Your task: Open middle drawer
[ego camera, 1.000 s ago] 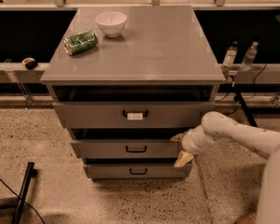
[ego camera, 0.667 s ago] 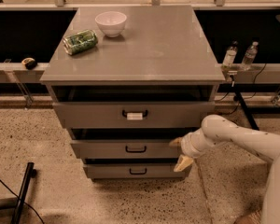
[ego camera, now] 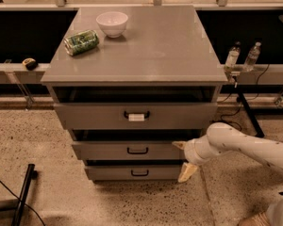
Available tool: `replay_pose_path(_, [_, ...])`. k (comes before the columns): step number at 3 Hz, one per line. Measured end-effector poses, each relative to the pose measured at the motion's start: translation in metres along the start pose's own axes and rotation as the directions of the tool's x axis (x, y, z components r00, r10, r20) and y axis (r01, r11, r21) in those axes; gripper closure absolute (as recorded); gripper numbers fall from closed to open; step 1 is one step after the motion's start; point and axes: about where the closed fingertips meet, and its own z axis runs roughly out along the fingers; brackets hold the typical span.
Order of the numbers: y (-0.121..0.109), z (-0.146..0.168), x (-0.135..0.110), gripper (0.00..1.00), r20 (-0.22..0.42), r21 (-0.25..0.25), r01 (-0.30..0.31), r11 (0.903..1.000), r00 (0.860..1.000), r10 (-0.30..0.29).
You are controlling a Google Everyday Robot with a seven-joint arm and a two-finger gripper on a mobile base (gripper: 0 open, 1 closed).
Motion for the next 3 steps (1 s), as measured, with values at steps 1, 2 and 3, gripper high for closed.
replay_pose_path(1, [-0.012,0.002,0.002,0.00,-0.009,0.042,-0.013,0.9990,1.000,0.014])
replay_pose_path(2, [-0.029,0.014,0.013,0.00,-0.042,0.070,-0.039,0.9968,0.998,0.042])
replay_pose_path(3, [-0.046,0.028,0.022,0.00,-0.078,0.070,-0.056,0.9960,0.995,0.062])
